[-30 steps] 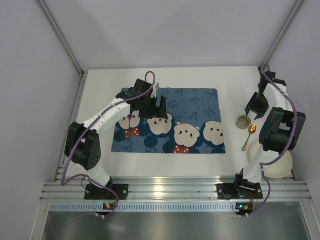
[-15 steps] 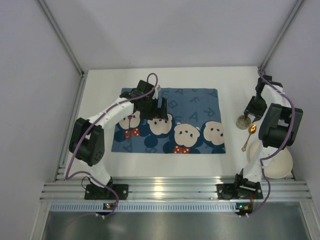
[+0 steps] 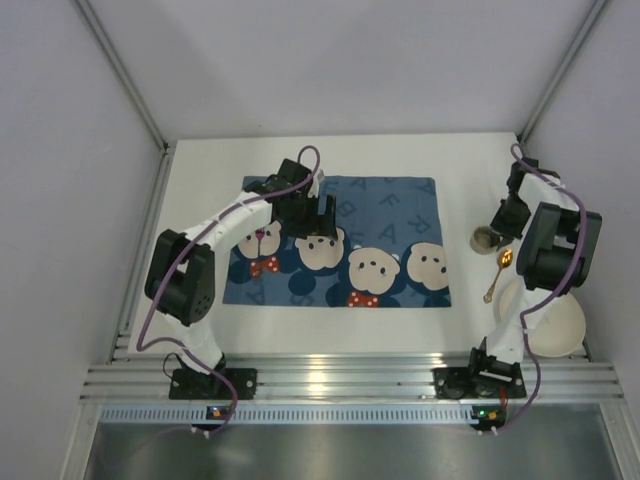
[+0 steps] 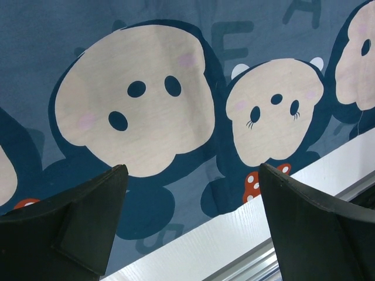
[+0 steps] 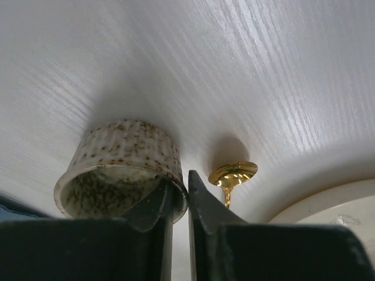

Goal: Set the dinner table for one person

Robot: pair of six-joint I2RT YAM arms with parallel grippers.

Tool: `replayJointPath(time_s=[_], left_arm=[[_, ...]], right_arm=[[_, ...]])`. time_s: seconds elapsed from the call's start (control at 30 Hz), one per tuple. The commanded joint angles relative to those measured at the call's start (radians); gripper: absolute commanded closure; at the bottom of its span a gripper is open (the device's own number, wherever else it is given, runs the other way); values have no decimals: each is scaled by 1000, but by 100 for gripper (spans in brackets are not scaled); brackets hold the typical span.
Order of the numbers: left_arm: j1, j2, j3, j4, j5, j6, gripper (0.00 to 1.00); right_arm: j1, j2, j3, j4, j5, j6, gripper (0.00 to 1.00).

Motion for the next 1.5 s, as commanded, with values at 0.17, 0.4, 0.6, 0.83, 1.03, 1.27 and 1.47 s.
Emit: replayJointPath(time_s=[0.17,0.4,0.6,0.83,1.03,1.27,1.47], left_arm=[[1,29,70,10,13,26,2],[1,38,118,-5,4,38,2],[1,37,139,-22,-4,50,2],[4,-22,101,-36,-24,58,2],[17,-69,47,-34,-37,55,2],[34,-97,32,-45,-44,65,2],[44,-97,35,-51,-36,79,2]], right_arm=[[14,-28,24,21,-6,3,100],[93,-76,151,-17,-47,35,100],[225,-40,269,9,-118,70,100],[389,131,459,23,-127,118,100],[417,277,596,24,-127,153,100],[445,348,654,32,-113,161,100],[456,346,630,32,-113,156,91]])
